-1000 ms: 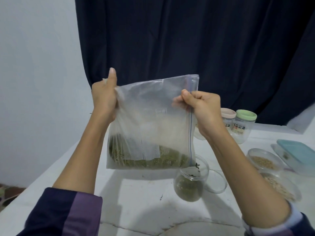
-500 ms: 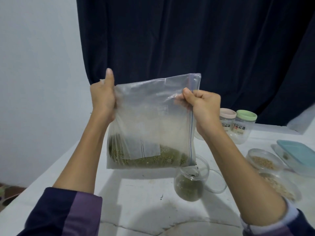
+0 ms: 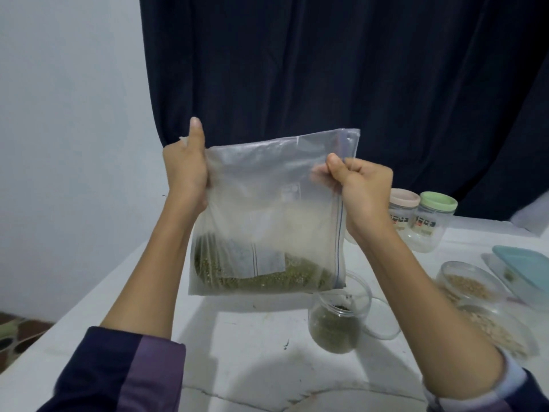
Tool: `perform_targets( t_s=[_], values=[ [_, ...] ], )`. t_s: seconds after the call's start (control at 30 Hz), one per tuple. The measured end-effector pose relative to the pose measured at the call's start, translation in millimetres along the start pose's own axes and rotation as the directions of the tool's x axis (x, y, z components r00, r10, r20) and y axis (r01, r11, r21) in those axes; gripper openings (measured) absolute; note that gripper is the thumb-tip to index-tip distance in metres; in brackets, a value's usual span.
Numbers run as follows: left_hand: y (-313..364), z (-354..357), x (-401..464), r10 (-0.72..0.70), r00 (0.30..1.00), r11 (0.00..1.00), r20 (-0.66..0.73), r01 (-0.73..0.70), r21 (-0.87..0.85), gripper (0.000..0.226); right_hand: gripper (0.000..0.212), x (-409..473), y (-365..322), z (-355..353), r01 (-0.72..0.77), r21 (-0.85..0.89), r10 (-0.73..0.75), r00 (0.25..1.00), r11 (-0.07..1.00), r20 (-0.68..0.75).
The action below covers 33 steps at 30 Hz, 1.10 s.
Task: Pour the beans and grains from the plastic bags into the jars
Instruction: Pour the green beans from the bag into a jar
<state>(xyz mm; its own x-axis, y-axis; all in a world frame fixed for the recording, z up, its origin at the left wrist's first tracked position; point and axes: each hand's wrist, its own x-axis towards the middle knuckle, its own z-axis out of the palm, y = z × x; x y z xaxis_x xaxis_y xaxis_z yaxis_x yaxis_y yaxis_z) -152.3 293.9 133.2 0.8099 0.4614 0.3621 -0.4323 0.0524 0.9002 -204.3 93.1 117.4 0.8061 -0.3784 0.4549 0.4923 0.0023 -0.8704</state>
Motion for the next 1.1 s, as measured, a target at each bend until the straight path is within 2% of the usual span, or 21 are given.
perform_targets(
  t_s=[0.33,0.4,0.5,0.6,0.67,0.77,0.83,0.97,1.1],
  values=[
    [0.8,0.6,-1.5,-0.001,1.000,1.000,-0.020,0.000,-0.021,0.053,0.026,2.2,-1.3,3.1,0.055,-0.079,-0.054,0.998,0.995,0.016],
    [2.5,2.1,-3.3,0.009,1.000,1.000,0.015,-0.009,-0.018,0.053,0.027,2.1,1.0,3.2,0.047,-0.090,-0.043,0.998,0.995,0.045],
    [4.2,2.2,-3.7,0.041,0.999,0.999,0.001,-0.041,-0.003,0.053,0.028,2.2,2.1,2.5,0.035,-0.059,-0.034,0.999,0.998,0.022],
    [3.4,-0.7,-2.0,0.026,1.000,1.000,-0.005,-0.026,-0.009,0.053,0.030,0.7,0.8,3.5,0.025,-0.052,-0.021,0.997,0.998,0.071],
    [2.8,-0.9,-1.0,0.024,1.000,1.000,-0.017,-0.025,-0.003,0.052,0.031,0.3,1.8,3.1,0.032,-0.042,-0.030,0.999,0.999,0.034],
    [2.8,-0.5,-3.7,0.044,0.999,0.999,0.025,-0.044,-0.001,0.053,0.028,-0.5,2.0,3.6,0.016,-0.021,-0.014,0.997,1.000,0.078],
    [3.3,-0.7,-3.0,0.049,0.999,0.999,0.000,-0.049,-0.007,0.053,0.027,0.1,1.4,2.7,0.006,-0.003,-0.005,0.999,1.000,0.049],
    [3.0,-0.1,-3.7,0.048,0.998,0.999,0.030,-0.048,0.005,0.054,0.026,-0.2,0.3,3.5,0.007,-0.053,-0.002,0.996,0.999,0.089],
    [2.0,-0.3,-3.1,0.032,0.999,0.999,0.004,-0.032,0.011,0.053,0.028,0.1,0.4,0.3,0.021,-0.063,-0.018,0.998,0.998,0.052]
  ],
)
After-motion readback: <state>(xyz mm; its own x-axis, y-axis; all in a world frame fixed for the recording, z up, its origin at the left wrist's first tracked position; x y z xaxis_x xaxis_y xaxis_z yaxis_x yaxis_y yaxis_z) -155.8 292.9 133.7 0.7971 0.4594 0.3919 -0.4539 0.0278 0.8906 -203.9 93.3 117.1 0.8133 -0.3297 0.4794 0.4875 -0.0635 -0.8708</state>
